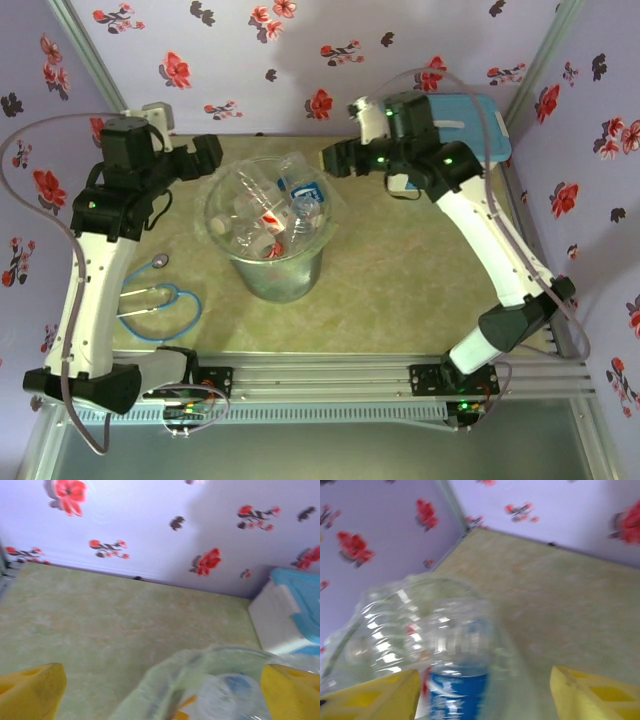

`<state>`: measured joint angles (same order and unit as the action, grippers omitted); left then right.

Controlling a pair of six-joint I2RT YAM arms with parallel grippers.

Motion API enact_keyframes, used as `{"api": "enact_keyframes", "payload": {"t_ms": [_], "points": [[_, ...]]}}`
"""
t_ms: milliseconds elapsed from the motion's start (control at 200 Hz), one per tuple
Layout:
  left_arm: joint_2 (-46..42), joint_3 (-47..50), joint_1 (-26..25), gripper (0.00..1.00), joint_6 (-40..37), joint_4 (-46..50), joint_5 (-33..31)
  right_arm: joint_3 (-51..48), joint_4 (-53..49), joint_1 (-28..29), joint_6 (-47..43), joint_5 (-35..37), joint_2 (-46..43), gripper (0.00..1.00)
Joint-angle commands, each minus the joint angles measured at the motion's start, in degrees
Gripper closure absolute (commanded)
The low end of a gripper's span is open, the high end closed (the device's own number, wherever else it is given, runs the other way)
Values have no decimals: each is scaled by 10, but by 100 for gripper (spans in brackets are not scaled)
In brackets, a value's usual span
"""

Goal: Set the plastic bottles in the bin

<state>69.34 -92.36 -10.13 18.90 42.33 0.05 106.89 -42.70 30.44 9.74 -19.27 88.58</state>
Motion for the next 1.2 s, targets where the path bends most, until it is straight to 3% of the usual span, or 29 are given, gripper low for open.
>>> {"api": "enact_keyframes", "payload": {"t_ms": [0,285,430,535,670,865,1040,1140,1195], "points": [[-19,44,44,0,-23,-28,0,-51,7,-55,10,44,-43,29],[-79,300,117,0,-18,-189,-98,-331,92,-190,21,148,-154,15],[-94,407,132,0,-10,-266,-129,-487,183,-209,22,244,-204,1],[-102,490,136,0,-3,-338,-128,-582,258,-212,12,315,-214,1],[-91,581,136,0,-8,-456,-119,-636,321,-224,-27,371,-184,1],[-44,658,137,0,-17,-606,-107,-720,529,-244,-71,405,-112,1],[20,667,137,0,-53,-699,-80,-764,689,-247,-84,397,-56,1],[64,664,137,0,-63,-721,-77,-773,744,-251,-84,402,-45,1],[83,669,137,0,-65,-741,-79,-763,727,-253,-75,398,-42,1]]}}
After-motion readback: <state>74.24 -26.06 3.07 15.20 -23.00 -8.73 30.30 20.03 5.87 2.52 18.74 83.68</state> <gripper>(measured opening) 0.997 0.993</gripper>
